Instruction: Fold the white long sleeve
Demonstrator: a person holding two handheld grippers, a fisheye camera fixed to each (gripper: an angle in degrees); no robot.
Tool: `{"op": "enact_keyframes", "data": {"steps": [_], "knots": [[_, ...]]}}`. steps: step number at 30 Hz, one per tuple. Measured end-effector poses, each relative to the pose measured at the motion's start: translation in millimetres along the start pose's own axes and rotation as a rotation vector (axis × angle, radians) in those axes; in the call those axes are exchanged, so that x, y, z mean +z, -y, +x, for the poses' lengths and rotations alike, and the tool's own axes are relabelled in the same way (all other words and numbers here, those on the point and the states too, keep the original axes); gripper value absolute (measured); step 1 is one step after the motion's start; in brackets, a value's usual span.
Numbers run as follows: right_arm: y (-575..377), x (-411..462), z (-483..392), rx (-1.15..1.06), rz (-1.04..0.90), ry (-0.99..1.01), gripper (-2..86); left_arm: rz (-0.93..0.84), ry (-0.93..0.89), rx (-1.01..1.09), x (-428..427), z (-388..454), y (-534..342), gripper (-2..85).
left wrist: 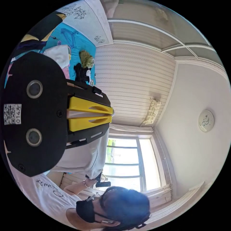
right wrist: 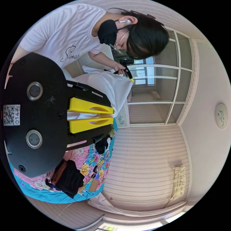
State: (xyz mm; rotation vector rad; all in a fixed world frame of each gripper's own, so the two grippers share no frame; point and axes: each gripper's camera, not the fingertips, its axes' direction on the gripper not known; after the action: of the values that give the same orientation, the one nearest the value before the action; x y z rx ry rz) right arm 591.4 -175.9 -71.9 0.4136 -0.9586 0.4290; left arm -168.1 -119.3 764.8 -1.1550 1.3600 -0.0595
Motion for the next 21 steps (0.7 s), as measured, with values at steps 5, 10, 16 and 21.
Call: {"op": "enact_keyframes", "data": {"steps": [5,10,16,21], "knots": [[8,119,90,0.163,-0.236,0.047,0.6,-0.278,0.146,-0.097,122,-63,-18,-0.9],[-42,265,201,0.373,-0.445,0.001,0.7,-0.601,0.257,-0.153,265,-130,-103,-0.6],[-181,464,328,0.700,-0.744,-0.082,1.0,-0.933,0.317,-0.423,371,-198,-254,4.1],[-250,476,376,0.774,-0.764,-0.203,1.3,-1.034,0.316,-0.356,331,-190,-321,4.7]]}}
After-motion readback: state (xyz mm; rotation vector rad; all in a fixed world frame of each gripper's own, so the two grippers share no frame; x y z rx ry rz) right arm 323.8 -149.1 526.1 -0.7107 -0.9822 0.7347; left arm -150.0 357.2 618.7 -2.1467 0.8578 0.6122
